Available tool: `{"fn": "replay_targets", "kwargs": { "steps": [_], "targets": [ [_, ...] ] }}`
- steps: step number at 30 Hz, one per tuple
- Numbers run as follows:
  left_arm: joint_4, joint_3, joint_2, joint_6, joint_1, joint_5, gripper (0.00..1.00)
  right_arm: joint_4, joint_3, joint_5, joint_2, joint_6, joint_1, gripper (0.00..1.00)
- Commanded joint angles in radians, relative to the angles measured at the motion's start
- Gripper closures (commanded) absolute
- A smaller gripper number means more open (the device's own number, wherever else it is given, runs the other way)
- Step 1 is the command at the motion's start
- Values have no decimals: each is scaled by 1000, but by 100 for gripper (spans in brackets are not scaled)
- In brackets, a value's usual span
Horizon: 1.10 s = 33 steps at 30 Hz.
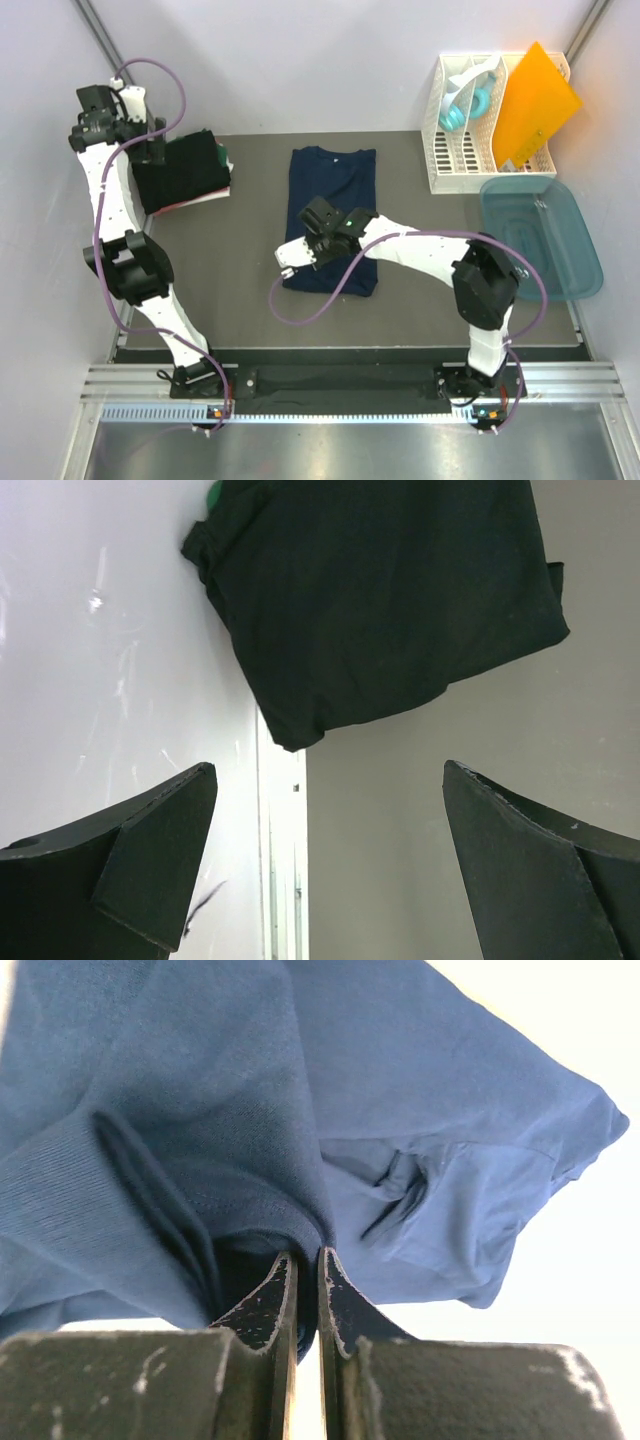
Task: Fold and stack the t-shirts
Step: Fold the folded rectangular tshirt in 1/3 of the way
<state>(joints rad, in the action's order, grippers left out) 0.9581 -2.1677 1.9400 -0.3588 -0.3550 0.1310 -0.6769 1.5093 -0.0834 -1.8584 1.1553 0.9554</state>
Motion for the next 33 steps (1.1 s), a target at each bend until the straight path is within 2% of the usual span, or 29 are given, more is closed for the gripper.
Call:
{"fn": "replay_targets", "kwargs": {
  "steps": [1,6,22,27,28,30,31,32,33],
  "targets": [
    [-30,28,-38,40,-1,21,1,132,63,-44,-41,80,-43,100],
    [-41,57,-35,46,-1,21,1,152,117,-56,-91,96,-73,100],
    [-53,65,-16,69,-1,30,1,270,126,-62,-123,112,-106,100],
    [-50,68,-12,73,-1,38,1,322,114,-111,-146,93,-107,100],
    [-51,75,-13,75,-1,38,1,397,103,-139,-153,89,-107,77],
    [-53,86,-19,69,1,38,1,590,25,-299,-166,81,-107,41],
    [-56,100,-21,69,-1,36,1,848,-4,-365,-171,98,-109,16],
    [-59,109,-26,70,-1,36,1,972,-27,-503,-179,122,-115,10],
    [-62,118,-35,69,-1,39,1,1084,-38,-566,-202,173,-119,6]
  ]
}}
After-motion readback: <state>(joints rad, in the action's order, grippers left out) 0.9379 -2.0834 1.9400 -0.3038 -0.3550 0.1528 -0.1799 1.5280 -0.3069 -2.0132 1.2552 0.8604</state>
